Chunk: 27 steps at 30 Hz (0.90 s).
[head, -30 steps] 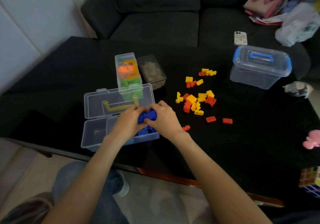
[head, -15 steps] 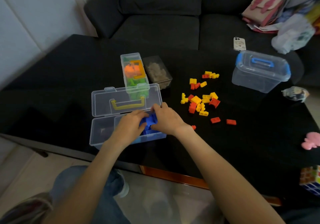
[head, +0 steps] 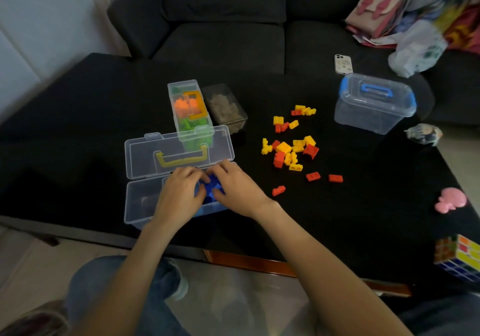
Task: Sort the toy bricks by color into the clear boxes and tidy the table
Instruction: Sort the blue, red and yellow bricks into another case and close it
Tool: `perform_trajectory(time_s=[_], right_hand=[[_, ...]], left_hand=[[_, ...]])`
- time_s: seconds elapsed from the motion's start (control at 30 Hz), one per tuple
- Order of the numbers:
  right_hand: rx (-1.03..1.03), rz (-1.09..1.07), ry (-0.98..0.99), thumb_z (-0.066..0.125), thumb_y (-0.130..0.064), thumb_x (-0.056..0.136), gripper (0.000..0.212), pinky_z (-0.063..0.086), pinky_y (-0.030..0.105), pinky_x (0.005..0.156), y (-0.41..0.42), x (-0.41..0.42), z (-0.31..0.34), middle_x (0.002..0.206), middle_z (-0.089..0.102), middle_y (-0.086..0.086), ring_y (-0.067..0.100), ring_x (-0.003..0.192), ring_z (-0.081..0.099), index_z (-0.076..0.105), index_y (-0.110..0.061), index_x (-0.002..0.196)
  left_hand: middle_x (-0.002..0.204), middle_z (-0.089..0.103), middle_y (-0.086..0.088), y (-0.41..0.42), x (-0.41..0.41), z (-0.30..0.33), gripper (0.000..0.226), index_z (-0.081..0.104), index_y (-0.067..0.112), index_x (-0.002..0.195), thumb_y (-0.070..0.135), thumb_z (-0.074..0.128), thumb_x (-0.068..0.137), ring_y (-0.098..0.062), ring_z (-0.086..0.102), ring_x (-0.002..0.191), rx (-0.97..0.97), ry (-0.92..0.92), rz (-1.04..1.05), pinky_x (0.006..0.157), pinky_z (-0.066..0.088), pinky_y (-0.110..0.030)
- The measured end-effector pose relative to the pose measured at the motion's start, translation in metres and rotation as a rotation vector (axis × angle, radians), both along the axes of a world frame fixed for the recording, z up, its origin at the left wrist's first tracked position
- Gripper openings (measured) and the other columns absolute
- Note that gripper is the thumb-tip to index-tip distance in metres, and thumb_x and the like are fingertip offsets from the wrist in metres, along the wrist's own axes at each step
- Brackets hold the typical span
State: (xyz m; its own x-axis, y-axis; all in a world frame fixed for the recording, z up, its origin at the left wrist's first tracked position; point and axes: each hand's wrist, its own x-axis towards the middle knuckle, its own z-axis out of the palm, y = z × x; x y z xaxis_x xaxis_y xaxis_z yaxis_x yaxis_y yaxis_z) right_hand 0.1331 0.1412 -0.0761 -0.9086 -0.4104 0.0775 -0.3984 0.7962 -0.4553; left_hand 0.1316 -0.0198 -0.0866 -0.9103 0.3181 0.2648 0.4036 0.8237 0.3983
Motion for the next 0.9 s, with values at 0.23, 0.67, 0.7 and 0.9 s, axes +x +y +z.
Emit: perform_trajectory(time_s=[0.23, 0.67, 0.7, 0.9], right_hand=[[0.32, -0.071, 0.093, 0.028, -0.038, 0.099, 0.051, 0.014, 0.053, 0.115, 0.007, 0.025, -0.023, 0.15, 0.037, 0.008, 0.022, 0.14, 0.032, 0.041, -0.013, 0.141], [0.168, -0.283, 0.233, 0.057, -0.02, 0.087, 0.026, 0.035, 0.045, 0.104, 0.01, 0.021, -0.022, 0.108, 0.068, 0.004, 0.023, 0.109, 0.058, 0.066, -0.013, 0.11], [0.18, -0.313, 0.254, 0.059, -0.018, 0.084, 0.022, 0.04, 0.043, 0.097, 0.008, 0.021, -0.022, 0.097, 0.07, 0.004, 0.024, 0.104, 0.059, 0.069, -0.012, 0.102], [0.071, -0.189, 0.149, 0.052, -0.015, 0.088, 0.031, 0.022, 0.035, 0.101, 0.003, 0.017, -0.016, 0.114, 0.066, 0.003, 0.023, 0.125, 0.042, 0.063, -0.014, 0.117]], left_hand=[[0.146, 0.042, 0.001, -0.001, 0.005, -0.008, 0.048, 0.044, 0.015, 0.139, 0.029, 0.053, 0.094, -0.018, 0.029, 0.14, -0.209, -0.054, -0.043, 0.115, 0.012, -0.044], [0.114, 0.064, 0.006, 0.008, 0.008, -0.007, 0.019, 0.071, 0.025, 0.099, 0.034, 0.066, 0.083, -0.02, 0.051, 0.117, -0.155, 0.013, 0.004, 0.112, 0.017, -0.05], [0.11, 0.064, 0.005, 0.009, 0.008, -0.008, 0.019, 0.071, 0.025, 0.095, 0.038, 0.067, 0.081, -0.021, 0.052, 0.112, -0.165, 0.017, 0.02, 0.109, 0.021, -0.048], [0.114, 0.059, 0.004, 0.017, -0.003, -0.001, 0.048, 0.062, 0.03, 0.109, 0.063, 0.06, 0.075, -0.022, 0.047, 0.111, -0.304, -0.088, 0.093, 0.103, 0.024, -0.041]])
